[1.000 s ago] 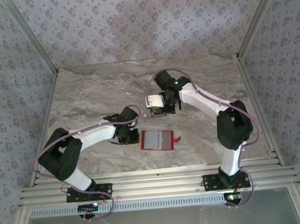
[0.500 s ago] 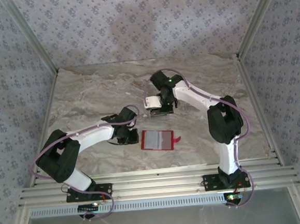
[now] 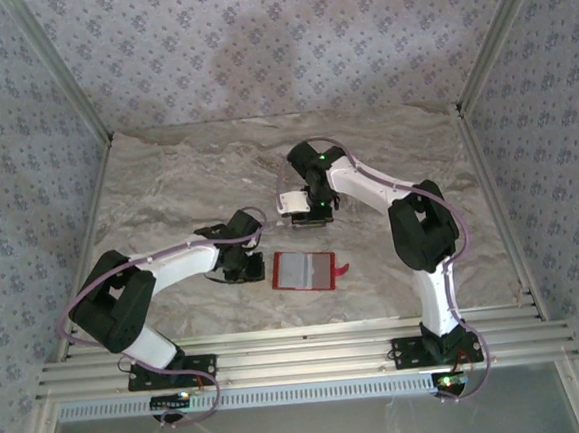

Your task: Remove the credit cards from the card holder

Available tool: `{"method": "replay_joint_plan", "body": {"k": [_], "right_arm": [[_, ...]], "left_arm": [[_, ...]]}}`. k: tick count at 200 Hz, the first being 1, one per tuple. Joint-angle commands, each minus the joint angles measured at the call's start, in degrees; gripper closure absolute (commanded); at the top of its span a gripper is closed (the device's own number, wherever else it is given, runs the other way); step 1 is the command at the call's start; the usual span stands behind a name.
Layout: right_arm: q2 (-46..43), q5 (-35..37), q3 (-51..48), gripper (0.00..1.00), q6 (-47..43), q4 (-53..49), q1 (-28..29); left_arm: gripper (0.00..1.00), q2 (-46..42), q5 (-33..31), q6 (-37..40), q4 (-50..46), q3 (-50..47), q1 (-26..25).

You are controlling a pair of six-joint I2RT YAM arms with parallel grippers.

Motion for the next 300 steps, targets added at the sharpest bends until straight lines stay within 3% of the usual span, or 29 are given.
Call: {"method": "replay_joint_plan", "body": {"k": [1,37,111,173,202,213,228,259,300], "right_arm": [[0.51,-0.07,1.98,0.85,-2.87,-1.53,0.18],[-2.53,0.51,1.12,0.76,-0.71,2.09,-0.12],[-10.54,7.38,-6.88,0.75,5.2,16.73,0.36],[-20.77,8.03,-16.21,0.75,39.36,25.19,3.19],[-25.95,9.49,-22.84,0.75,59.12,28.73,5.49],[-27.1,11.81,-24.18,0.79,68.93,28.07,5.6],[-27.43,8.22,-24.78,0.87,78.36,25.97,4.96],[-28.38,1.13,-30.97,0.89,91.99,28.51,6.24],[-27.26,-7.73,-37.29,0.89,100.02,34.18,8.35]], "left_arm": [[0.83,-1.2,0.59,0.61,-0.17,0.68,0.49],[0.83,-1.63,0.64,0.49,-0.11,0.3,0.69],[0.83,-1.71,1.07,0.66,-0.33,1.52,0.69],[0.86,-1.23,5.25,-1.03,3.73,1.52,0.66],[0.87,0.02,8.28,-2.37,6.33,1.75,0.81],[0.87,0.72,9.39,-2.97,7.61,1.7,0.89],[0.88,1.47,11.76,-4.2,9.93,1.29,1.15],[0.89,2.89,14.36,-5.4,11.84,1.78,1.6],[0.91,4.35,15.97,-7.33,14.3,0.97,2.1]]}}
